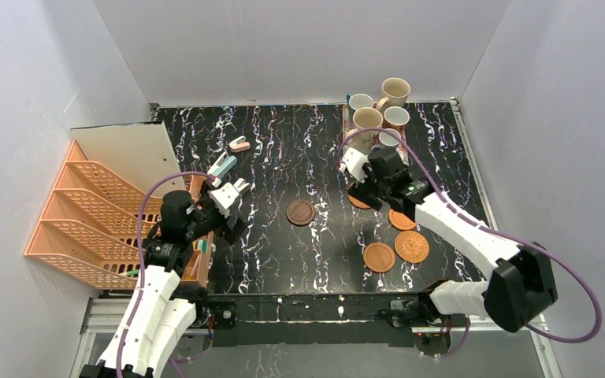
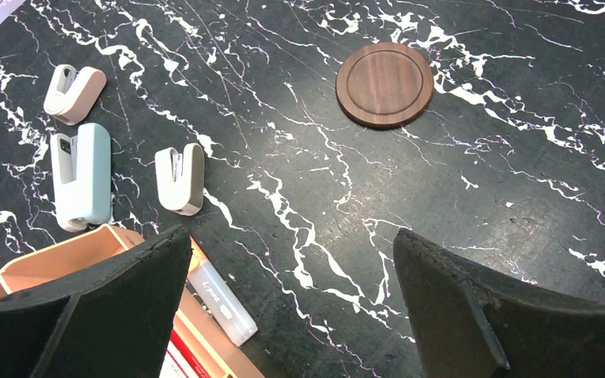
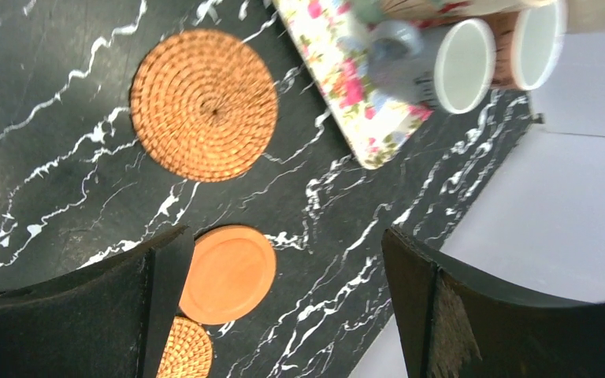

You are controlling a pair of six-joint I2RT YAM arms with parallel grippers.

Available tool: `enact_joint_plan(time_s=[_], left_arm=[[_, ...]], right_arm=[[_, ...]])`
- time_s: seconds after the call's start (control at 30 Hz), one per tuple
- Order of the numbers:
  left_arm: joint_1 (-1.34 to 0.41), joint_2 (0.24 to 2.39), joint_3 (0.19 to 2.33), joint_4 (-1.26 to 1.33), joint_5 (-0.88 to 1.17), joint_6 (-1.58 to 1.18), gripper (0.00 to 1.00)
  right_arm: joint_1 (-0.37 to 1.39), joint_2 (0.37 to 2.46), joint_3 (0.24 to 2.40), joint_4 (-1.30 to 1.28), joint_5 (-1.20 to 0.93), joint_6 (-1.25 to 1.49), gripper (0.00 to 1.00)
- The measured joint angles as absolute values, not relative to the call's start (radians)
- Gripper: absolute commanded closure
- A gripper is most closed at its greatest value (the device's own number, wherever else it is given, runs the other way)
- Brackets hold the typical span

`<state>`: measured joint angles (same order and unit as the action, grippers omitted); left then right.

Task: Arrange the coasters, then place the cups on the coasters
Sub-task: Move the coaster to the center of the board.

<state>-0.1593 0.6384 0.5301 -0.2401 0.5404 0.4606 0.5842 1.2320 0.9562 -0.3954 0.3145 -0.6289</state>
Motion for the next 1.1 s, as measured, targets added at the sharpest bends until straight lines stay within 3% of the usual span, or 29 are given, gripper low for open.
enact_joint_plan(time_s=[0.47, 0.87, 1.1], left_arm=[[-0.159, 0.654, 0.53, -0.241, 0.54, 0.461, 0.02], [-0.159, 0.659, 0.53, -0.24, 0.544, 0.462, 0.02], [-0.159, 0.664, 0.53, -0.24, 0.544, 0.464, 0.02]], right_arm=[[0.584, 1.681, 0.921, -0.115, 0.509, -0.635, 0.02], [0.606, 1.838, 1.087, -0.1, 0.535, -0.651, 0.03], [0.741, 1.943, 1.244, -0.121, 0.472, -0.624, 0.03]])
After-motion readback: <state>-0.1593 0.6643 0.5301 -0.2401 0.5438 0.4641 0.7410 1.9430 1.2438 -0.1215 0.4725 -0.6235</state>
